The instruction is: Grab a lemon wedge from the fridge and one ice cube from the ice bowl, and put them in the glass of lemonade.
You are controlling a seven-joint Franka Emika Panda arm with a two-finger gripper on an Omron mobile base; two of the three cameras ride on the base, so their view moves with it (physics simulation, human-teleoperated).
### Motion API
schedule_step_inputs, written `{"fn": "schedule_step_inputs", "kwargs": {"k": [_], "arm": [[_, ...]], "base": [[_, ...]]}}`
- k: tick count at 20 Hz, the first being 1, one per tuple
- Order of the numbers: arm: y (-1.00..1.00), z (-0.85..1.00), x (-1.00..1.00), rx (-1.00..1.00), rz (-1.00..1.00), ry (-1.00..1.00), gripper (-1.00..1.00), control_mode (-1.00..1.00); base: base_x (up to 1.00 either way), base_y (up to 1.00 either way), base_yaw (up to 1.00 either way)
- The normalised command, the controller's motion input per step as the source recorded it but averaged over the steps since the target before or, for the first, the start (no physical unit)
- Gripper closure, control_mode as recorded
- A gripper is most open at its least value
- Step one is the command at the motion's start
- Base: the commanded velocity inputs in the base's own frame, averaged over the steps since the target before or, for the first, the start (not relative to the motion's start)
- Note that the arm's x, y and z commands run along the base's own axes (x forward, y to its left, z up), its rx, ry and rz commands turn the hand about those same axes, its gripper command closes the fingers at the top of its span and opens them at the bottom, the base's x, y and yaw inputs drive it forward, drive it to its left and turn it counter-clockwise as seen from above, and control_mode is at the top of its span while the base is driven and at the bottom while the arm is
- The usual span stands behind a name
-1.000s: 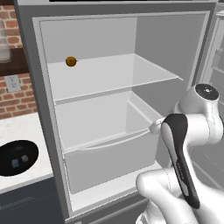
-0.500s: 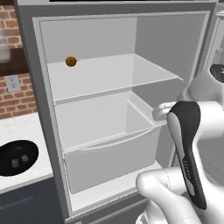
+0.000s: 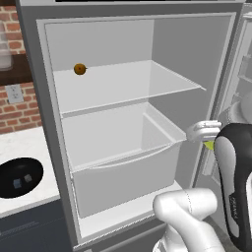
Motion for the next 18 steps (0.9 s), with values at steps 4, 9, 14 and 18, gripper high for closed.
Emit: {"fn": "schedule_step_inputs", "kwargs": {"k": [4,9,14,18], "arm": [[0.0,0.0,0.0,0.0,0.0,0.0,1.0,-1.0],[0.01,0.0,-0.03,0.0,0.0,0.0,1.0,-1.0],[0.0,0.0,0.0,0.0,0.0,0.0,1.0,1.0],[0.0,0.0,0.0,0.0,0.0,0.0,1.0,1.0]], "base": [[0.0,0.0,0.0],[0.0,0.0,0.0],[-0.48,0.32,0.0],[-0.72,0.68,0.0]]}}
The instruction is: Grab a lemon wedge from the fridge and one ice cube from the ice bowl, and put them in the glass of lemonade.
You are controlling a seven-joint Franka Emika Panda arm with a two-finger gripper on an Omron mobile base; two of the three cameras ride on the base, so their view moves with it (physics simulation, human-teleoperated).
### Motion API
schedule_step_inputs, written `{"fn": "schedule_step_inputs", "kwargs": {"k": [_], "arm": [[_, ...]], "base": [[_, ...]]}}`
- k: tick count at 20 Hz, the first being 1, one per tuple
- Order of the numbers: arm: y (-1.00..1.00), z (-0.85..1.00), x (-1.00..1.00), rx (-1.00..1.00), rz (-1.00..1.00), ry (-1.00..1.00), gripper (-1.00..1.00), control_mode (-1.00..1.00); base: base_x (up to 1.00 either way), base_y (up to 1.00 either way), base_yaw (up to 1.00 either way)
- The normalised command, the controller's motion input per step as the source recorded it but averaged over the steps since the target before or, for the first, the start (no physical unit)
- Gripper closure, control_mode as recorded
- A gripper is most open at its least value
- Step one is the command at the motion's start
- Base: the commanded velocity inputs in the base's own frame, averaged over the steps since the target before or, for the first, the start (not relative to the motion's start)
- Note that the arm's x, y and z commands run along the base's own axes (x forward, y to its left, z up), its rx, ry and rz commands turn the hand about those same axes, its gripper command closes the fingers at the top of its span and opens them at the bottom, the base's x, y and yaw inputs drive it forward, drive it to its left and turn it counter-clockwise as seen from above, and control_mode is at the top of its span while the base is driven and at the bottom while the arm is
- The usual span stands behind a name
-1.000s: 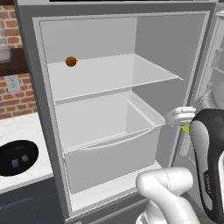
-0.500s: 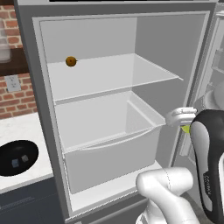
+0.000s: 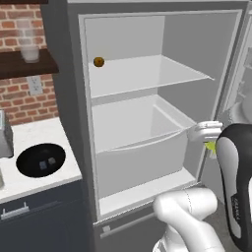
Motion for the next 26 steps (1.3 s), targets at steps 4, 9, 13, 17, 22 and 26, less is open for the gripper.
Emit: {"fn": "schedule_step_inputs", "kwargs": {"k": [4,9,13,17,22,26], "arm": [[0.0,0.0,0.0,0.0,0.0,0.0,1.0,1.0],[0.0,0.0,0.0,0.0,0.0,0.0,1.0,1.0],[0.0,0.0,0.0,0.0,0.0,0.0,1.0,1.0],[0.0,0.0,0.0,0.0,0.0,0.0,1.0,1.0],[0.0,0.0,0.0,0.0,0.0,0.0,1.0,1.0],[0.0,0.0,0.0,0.0,0.0,0.0,1.0,1.0]], "base": [[-0.53,0.93,-0.02],[-0.24,1.0,-0.11],[0.0,1.0,-0.25],[0.07,0.89,-0.17],[0.26,0.49,-0.05],[0.53,0.08,0.01]]}}
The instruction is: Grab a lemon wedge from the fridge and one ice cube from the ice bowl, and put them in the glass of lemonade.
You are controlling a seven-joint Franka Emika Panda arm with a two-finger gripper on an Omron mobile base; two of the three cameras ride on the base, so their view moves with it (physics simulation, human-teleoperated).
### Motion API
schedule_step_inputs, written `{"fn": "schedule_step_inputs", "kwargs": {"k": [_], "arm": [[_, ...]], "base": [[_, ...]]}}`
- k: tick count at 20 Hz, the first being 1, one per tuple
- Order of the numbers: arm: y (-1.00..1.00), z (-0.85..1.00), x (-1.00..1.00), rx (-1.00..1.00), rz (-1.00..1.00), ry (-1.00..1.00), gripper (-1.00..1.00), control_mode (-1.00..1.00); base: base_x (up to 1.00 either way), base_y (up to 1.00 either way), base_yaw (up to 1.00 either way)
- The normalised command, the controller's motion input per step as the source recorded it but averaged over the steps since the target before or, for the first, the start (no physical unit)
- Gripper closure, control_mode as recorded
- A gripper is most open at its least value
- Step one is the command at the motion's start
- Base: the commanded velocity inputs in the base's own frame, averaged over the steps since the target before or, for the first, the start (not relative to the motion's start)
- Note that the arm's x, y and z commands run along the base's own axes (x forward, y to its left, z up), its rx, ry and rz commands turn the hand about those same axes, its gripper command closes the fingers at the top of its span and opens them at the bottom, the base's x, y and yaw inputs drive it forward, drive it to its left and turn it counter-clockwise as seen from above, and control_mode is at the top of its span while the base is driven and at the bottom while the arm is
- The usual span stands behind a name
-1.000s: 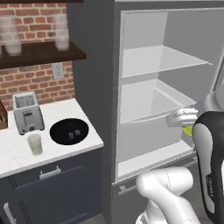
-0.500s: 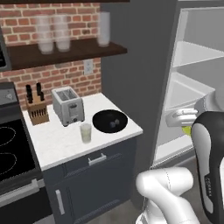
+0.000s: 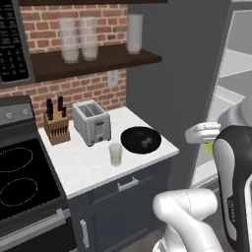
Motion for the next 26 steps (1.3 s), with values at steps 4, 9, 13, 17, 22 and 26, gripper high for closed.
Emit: {"fn": "schedule_step_inputs", "kwargs": {"k": [4,9,13,17,22,26], "arm": [[0.0,0.0,0.0,0.0,0.0,0.0,1.0,1.0],[0.0,0.0,0.0,0.0,0.0,0.0,1.0,1.0],[0.0,0.0,0.0,0.0,0.0,0.0,1.0,1.0],[0.0,0.0,0.0,0.0,0.0,0.0,1.0,1.0],[0.0,0.0,0.0,0.0,0.0,0.0,1.0,1.0],[0.0,0.0,0.0,0.0,0.0,0.0,1.0,1.0]], "base": [[0.52,0.0,0.09],[0.15,0.0,0.08],[0.09,0.0,0.12],[0.22,0.0,0.15],[0.26,0.0,0.15],[0.28,0.0,0.15]]}}
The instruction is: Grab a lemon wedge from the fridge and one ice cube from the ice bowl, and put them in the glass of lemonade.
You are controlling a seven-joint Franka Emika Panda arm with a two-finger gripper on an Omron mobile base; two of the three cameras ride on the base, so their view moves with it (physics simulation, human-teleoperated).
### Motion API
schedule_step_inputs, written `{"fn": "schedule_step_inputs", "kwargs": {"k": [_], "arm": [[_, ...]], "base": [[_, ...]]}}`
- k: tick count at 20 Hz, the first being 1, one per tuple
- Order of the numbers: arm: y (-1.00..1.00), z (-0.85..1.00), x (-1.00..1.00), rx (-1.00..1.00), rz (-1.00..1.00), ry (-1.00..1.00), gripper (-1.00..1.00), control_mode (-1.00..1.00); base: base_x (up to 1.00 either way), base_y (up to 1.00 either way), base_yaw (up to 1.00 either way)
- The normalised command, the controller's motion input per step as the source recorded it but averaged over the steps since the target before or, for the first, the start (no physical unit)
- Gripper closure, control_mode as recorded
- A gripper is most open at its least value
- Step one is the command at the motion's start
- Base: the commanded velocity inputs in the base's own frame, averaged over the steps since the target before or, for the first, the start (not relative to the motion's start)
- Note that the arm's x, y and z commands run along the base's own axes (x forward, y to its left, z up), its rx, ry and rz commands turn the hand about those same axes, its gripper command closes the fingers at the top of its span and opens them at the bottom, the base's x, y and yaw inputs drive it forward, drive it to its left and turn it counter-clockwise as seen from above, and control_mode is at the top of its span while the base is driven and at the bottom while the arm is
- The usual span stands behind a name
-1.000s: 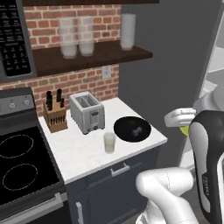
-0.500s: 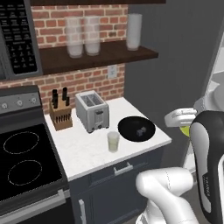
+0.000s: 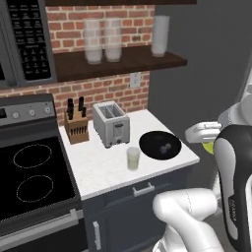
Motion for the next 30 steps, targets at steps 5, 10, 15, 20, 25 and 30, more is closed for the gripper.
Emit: {"fn": "schedule_step_inputs", "kwargs": {"k": [5,10,15,20,25,30], "arm": [[0.0,0.0,0.0,0.0,0.0,0.0,1.0,1.0],[0.0,0.0,0.0,0.0,0.0,0.0,1.0,1.0],[0.0,0.0,0.0,0.0,0.0,0.0,1.0,1.0],[0.0,0.0,0.0,0.0,0.0,0.0,1.0,1.0],[-0.09,0.0,0.0,0.0,0.01,0.02,1.0,-1.0],[-0.02,-0.17,0.29,0.0,0.01,0.11,1.0,-1.0]], "base": [[0.46,0.0,0.14],[0.56,0.0,0.14],[0.39,-0.1,0.15],[0.01,-0.24,0.09],[0.0,-0.19,0.04],[0.0,0.0,0.0]]}}
